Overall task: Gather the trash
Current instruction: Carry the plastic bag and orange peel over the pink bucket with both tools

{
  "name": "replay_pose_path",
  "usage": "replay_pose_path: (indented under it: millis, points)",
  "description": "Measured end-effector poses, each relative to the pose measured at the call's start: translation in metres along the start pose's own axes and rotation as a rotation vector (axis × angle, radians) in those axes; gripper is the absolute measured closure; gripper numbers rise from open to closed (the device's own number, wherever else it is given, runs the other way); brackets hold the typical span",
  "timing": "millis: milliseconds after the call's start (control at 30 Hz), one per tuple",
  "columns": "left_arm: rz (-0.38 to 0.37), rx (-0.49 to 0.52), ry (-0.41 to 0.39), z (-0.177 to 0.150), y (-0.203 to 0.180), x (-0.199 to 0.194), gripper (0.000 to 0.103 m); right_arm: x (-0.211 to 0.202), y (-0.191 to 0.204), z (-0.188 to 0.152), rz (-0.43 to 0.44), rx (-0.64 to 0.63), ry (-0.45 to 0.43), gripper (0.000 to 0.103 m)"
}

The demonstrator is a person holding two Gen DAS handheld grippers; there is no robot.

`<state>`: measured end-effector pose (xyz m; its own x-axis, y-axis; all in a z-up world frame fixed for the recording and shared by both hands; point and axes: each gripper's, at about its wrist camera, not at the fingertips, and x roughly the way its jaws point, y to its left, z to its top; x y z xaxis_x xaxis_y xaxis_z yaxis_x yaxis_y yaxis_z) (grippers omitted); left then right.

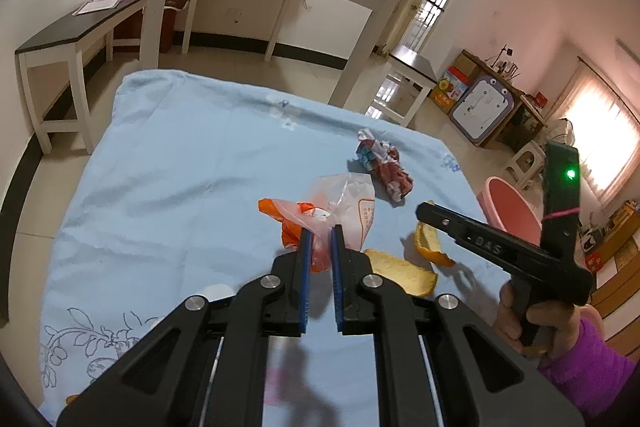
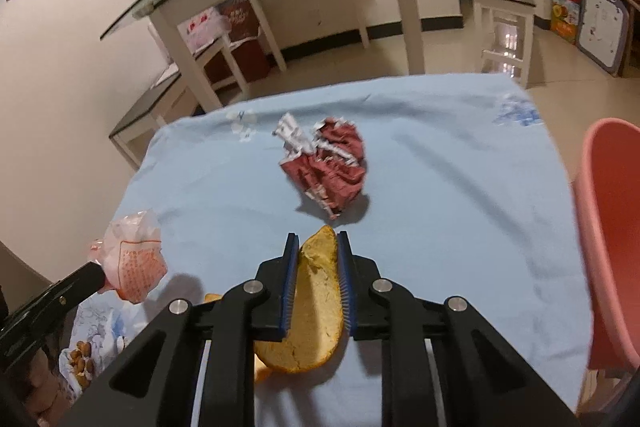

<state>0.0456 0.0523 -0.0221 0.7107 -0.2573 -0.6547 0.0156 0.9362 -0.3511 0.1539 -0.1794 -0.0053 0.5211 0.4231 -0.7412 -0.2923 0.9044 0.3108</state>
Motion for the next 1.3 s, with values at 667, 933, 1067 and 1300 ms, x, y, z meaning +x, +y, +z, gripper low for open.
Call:
replay_pose_path:
  millis: [667, 933, 1067, 1300]
  points:
    - [-0.125, 0.138, -0.039, 0.014, -0.081, -0.001, 0.094, -0.100, -0.060, -0.007, -0.061, 0.150, -0.191, 0.085]
    - [-0.196, 0.212, -0.020, 0.017, -0.130, 0.014, 0.094, -0.135, -0.097, -0.009, -0.149, 0.195, -0.281, 0.085]
    - [-0.228, 0.270, -0.009, 0.018, -0.160, 0.024, 0.094, -0.150, -0.123, -0.010, -0.189, 0.234, -0.313, 0.085]
    - [-0.282, 0.339, 0.021, 0.013, -0.208, 0.043, 0.094, -0.167, -0.172, -0.017, -0.244, 0.314, -0.338, 0.085]
